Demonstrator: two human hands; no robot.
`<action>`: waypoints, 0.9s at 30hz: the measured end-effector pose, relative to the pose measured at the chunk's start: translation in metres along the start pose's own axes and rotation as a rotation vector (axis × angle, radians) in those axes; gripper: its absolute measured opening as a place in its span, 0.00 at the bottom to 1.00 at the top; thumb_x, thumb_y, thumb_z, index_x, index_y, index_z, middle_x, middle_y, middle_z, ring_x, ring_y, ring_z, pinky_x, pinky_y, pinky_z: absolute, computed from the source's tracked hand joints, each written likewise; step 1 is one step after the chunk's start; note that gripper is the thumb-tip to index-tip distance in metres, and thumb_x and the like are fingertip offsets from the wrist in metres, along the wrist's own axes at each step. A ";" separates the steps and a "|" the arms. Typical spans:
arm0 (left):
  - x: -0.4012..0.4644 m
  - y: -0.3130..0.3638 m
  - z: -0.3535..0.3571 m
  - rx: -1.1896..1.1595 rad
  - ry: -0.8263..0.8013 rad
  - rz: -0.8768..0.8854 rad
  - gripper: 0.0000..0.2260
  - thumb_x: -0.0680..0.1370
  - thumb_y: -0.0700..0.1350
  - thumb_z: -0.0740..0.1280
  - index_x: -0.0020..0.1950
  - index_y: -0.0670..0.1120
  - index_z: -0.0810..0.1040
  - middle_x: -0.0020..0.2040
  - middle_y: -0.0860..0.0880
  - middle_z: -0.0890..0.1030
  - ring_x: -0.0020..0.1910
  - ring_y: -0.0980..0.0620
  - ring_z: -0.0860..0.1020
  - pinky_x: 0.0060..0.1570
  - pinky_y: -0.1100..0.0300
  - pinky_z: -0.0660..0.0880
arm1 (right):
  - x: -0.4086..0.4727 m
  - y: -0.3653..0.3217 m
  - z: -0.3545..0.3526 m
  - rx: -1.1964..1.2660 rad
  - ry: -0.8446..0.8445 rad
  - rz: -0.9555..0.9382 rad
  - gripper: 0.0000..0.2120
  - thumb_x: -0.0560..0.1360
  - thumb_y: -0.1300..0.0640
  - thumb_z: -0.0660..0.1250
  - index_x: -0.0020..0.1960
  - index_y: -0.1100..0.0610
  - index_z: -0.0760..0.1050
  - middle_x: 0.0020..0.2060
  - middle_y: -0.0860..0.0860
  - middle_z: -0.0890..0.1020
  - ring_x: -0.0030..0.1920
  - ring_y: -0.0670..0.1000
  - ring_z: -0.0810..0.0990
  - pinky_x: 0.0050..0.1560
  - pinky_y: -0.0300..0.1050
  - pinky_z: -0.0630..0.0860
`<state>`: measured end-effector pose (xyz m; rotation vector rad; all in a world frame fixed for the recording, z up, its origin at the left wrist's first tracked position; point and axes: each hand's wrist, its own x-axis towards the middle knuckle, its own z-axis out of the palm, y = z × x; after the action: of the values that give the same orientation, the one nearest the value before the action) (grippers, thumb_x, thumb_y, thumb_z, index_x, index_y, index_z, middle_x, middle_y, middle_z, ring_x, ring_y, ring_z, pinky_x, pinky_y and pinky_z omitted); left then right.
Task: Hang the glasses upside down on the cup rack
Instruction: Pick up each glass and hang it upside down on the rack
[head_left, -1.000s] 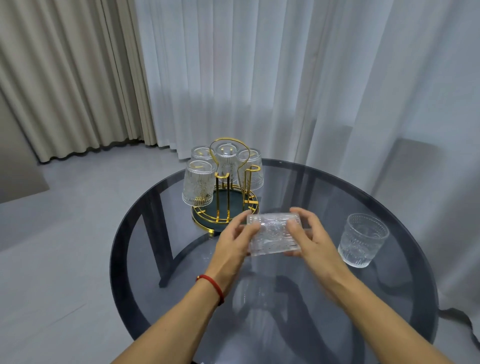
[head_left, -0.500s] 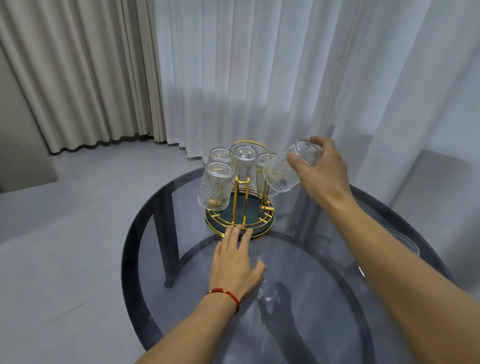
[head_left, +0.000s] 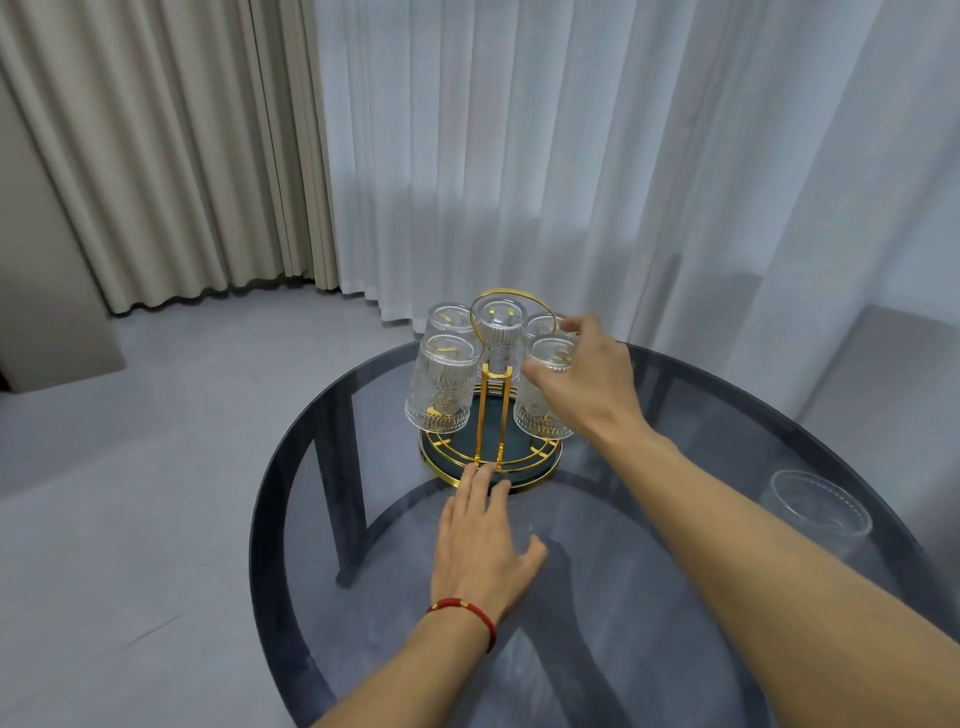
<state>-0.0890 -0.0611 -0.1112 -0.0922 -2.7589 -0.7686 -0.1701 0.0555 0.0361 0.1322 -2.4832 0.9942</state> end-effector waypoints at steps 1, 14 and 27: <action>0.000 0.000 0.000 -0.001 0.000 -0.001 0.31 0.76 0.58 0.64 0.77 0.49 0.64 0.82 0.50 0.55 0.80 0.51 0.46 0.77 0.50 0.52 | -0.001 0.001 0.004 -0.013 -0.001 -0.001 0.32 0.72 0.46 0.75 0.71 0.55 0.70 0.64 0.55 0.79 0.65 0.58 0.73 0.62 0.52 0.74; -0.001 0.002 -0.001 0.015 0.004 0.004 0.30 0.77 0.58 0.65 0.76 0.47 0.65 0.82 0.50 0.55 0.80 0.50 0.46 0.77 0.50 0.52 | -0.014 0.020 0.009 -0.080 -0.026 -0.068 0.39 0.74 0.46 0.76 0.76 0.59 0.62 0.70 0.57 0.69 0.71 0.56 0.68 0.67 0.45 0.67; -0.010 0.037 -0.017 -0.127 0.040 0.162 0.29 0.76 0.45 0.69 0.76 0.47 0.64 0.77 0.49 0.64 0.76 0.52 0.58 0.73 0.60 0.57 | -0.143 0.085 -0.054 -0.067 0.131 -0.129 0.23 0.72 0.59 0.70 0.66 0.55 0.72 0.62 0.51 0.75 0.63 0.54 0.71 0.66 0.54 0.70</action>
<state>-0.0703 -0.0380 -0.0813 -0.3186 -2.6242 -0.8896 -0.0437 0.1430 -0.0478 0.1966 -2.3533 0.8384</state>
